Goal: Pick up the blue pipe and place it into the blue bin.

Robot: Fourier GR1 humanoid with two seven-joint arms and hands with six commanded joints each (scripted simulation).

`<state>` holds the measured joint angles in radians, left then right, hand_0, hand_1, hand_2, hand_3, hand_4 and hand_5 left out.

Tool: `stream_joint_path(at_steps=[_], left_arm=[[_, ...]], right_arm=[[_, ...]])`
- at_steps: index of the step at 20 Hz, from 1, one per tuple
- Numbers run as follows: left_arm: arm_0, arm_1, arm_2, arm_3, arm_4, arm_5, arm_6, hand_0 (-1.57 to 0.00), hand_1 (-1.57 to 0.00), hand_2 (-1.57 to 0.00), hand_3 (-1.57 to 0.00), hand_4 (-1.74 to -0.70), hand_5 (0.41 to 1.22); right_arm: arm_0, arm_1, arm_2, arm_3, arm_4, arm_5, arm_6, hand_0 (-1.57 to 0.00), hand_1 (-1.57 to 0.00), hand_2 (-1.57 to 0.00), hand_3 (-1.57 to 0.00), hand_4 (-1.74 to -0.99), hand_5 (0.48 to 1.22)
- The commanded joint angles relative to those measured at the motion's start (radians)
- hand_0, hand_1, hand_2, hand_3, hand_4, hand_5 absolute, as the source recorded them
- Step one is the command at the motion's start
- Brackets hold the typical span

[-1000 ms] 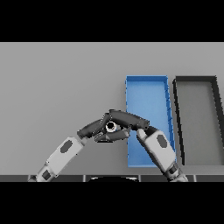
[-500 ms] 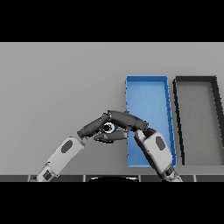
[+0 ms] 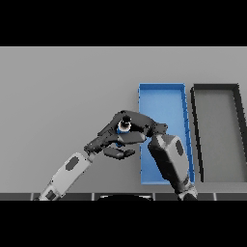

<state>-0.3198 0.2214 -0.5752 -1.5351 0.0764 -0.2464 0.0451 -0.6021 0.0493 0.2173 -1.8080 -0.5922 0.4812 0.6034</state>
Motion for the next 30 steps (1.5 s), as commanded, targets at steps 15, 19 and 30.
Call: stream_joint_path(at_steps=[15, 19, 30], left_arm=[[0.017, 0.032, 0.002, -0.043, 0.005, -0.002, 0.042, 0.00, 0.00, 0.00, 0.00, -0.84, 0.477], [0.015, 0.036, 0.004, -0.039, -0.012, 0.010, 0.047, 0.00, 0.00, 0.00, 0.00, -0.83, 0.465], [0.026, 0.048, 0.006, -0.054, -0.012, 0.009, 0.039, 0.00, 0.00, 0.00, 0.00, -0.83, 0.470]], right_arm=[[-0.415, -0.295, -0.278, 0.312, 0.049, -0.200, -0.115, -1.57, -1.57, -1.57, -1.57, -1.498, 1.221], [-0.350, -0.338, -0.361, 0.424, 0.090, -0.214, -0.085, -1.57, -1.57, -1.57, -1.57, -1.499, 1.221], [0.002, -0.369, -0.327, 0.475, 0.205, -0.355, 0.006, -1.57, -1.57, -1.57, -1.57, -1.499, 1.221]])
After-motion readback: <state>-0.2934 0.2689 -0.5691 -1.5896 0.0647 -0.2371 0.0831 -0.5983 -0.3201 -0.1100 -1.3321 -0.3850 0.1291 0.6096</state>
